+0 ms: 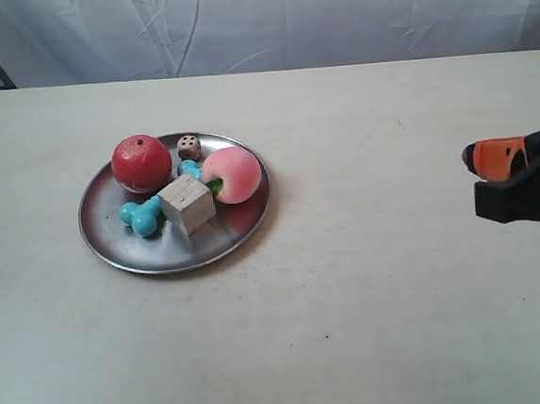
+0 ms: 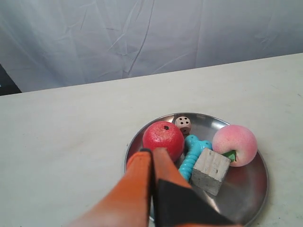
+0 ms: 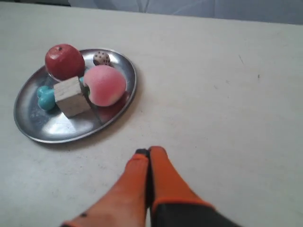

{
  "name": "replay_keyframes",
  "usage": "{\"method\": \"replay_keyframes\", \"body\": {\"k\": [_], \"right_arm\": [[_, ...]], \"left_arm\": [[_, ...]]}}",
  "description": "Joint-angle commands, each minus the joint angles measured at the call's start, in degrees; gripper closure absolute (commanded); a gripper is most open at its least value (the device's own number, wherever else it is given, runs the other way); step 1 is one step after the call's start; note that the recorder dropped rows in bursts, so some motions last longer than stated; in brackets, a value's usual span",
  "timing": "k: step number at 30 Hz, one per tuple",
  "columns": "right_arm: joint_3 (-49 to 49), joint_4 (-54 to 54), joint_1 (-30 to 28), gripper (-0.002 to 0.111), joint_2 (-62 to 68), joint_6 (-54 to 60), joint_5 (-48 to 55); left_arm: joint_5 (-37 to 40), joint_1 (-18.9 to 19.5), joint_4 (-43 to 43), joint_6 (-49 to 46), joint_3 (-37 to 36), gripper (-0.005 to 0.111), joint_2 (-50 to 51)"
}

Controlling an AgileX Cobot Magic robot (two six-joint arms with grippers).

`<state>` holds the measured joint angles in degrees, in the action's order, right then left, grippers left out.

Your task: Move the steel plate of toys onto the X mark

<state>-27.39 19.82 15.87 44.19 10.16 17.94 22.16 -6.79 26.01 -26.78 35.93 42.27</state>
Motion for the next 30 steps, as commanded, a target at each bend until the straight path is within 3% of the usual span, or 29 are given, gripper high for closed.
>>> {"method": "replay_keyframes", "body": {"k": [1,12,22,30], "right_arm": [[0.23,-1.82,-0.24,0.108,-8.14,0.51,0.41],[14.07,-2.88,-11.72,0.108,-33.76,0.51,2.42],[25.51,-2.76,-11.85,0.108,-44.19,0.37,0.69],[26.36,-2.62,-11.85,0.108,-44.19,0.26,1.12]], "left_arm": [[-0.32,-0.20,-0.04,-0.15,-0.14,0.107,-0.37],[-0.33,-0.20,-0.04,-0.31,-0.14,0.107,-0.37],[-0.33,-0.20,-0.04,-0.31,-0.14,0.107,-0.37],[-0.33,-0.20,-0.04,-0.31,-0.14,0.107,-0.37]]}}
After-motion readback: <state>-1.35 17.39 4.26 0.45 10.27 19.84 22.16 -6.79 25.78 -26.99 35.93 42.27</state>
